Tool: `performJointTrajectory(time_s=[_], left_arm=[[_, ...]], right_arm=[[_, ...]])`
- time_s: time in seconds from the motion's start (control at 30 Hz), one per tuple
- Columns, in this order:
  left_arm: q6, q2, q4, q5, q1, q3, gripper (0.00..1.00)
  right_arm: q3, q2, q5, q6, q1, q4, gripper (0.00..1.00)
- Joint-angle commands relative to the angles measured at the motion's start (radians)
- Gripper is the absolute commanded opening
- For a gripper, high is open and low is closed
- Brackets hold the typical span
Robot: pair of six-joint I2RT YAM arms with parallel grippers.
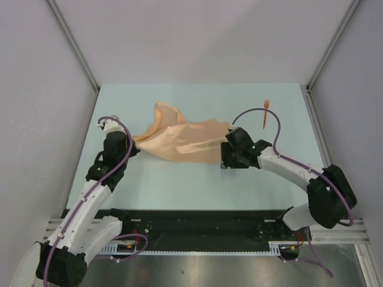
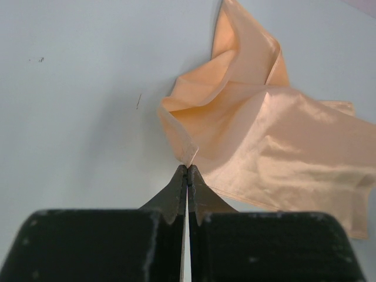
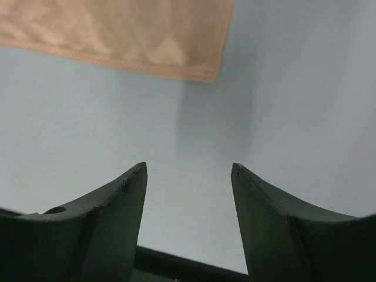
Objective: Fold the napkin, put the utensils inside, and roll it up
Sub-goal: Flatten the napkin out
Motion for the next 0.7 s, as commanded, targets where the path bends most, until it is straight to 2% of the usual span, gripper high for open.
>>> performJointTrajectory(time_s=[0.0, 0.2, 0.67], left_arm=[[0.011, -0.003, 0.009, 0.033, 0.014, 0.022, 0.0], [0.011, -0.009, 0.008, 0.045, 0.025, 0.019, 0.0], [0.009, 0.008, 0.018, 0.07, 0.039, 0.019, 0.0]], right_arm=[[0.13, 0.12, 0.159, -0.031, 0.007, -0.015, 0.62], [0.216, 0.281, 0.184, -0.063, 0.011, -0.024, 0.56], [0.197, 0.378, 0.139, -0.052, 0.004, 0.063, 0.45]])
